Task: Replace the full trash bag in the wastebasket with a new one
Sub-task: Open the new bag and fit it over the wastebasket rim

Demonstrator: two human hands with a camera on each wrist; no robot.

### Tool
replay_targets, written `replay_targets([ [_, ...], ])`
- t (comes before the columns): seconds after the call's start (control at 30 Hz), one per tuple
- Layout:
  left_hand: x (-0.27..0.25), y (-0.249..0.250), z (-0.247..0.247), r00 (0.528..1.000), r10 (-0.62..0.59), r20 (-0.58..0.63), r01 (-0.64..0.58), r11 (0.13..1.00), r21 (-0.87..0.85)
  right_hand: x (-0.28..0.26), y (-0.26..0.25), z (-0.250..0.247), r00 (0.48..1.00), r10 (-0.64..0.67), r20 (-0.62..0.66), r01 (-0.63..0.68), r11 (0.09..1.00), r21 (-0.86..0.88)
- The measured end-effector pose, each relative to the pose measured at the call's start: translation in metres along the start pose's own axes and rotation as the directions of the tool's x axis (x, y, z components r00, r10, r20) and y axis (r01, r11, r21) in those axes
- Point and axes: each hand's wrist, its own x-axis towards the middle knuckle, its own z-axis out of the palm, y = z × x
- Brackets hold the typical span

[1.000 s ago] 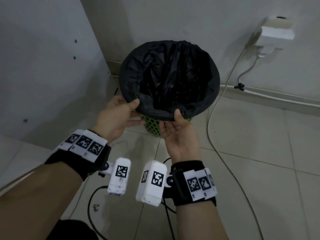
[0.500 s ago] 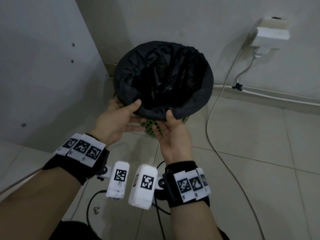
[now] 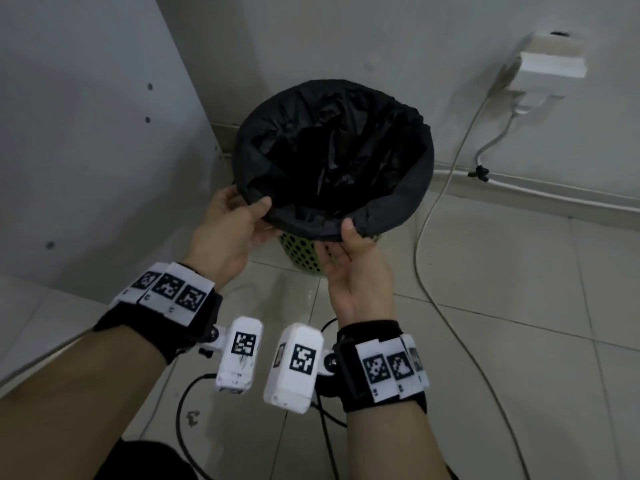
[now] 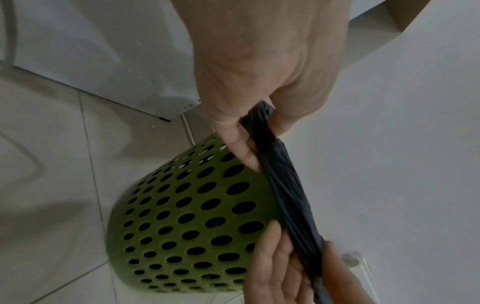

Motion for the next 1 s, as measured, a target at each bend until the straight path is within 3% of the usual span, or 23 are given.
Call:
replay_targets([
  [0.23, 0.002, 0.008, 0.002, 1.000, 0.005, 0.015, -0.006, 0.999, 0.035, 0.007, -0.029, -0.018, 0.994, -0.097, -0.048, 0.098, 0.995, 0.027],
  [0.4, 0.001, 0.013, 0.003, 0.999, -0.013, 0.047, 0.010, 0.999, 0.051, 0.007, -0.033, -0.017, 0.996, -0.083, 0.014, 0.081, 0.993, 0.087],
  [0.6, -0.008, 0.001, 0.004, 0.996, -0.058, 0.063, 0.052, 0.994, 0.093, 0.012, -0.034, -0.022, 0.997, -0.080, -0.017, 0.082, 0.975, 0.205],
  [0.7, -0.006, -0.001, 0.009, 0.996, -0.064, 0.070, 0.057, 0.994, 0.098, 0.020, -0.042, -0.025, 0.990, -0.105, -0.089, 0.114, 0.988, 0.105],
  [0.83, -0.001, 0.008, 0.006, 0.995, -0.074, 0.071, 0.067, 0.992, 0.106, 0.025, -0.049, -0.030, 0.987, -0.036, -0.153, 0.035, 0.999, -0.010],
  [1.0, 0.003, 0.016, -0.003, 0.992, -0.096, 0.076, 0.086, 0.988, 0.124, 0.033, -0.057, -0.029, 0.990, 0.107, -0.089, -0.113, 0.991, -0.067],
])
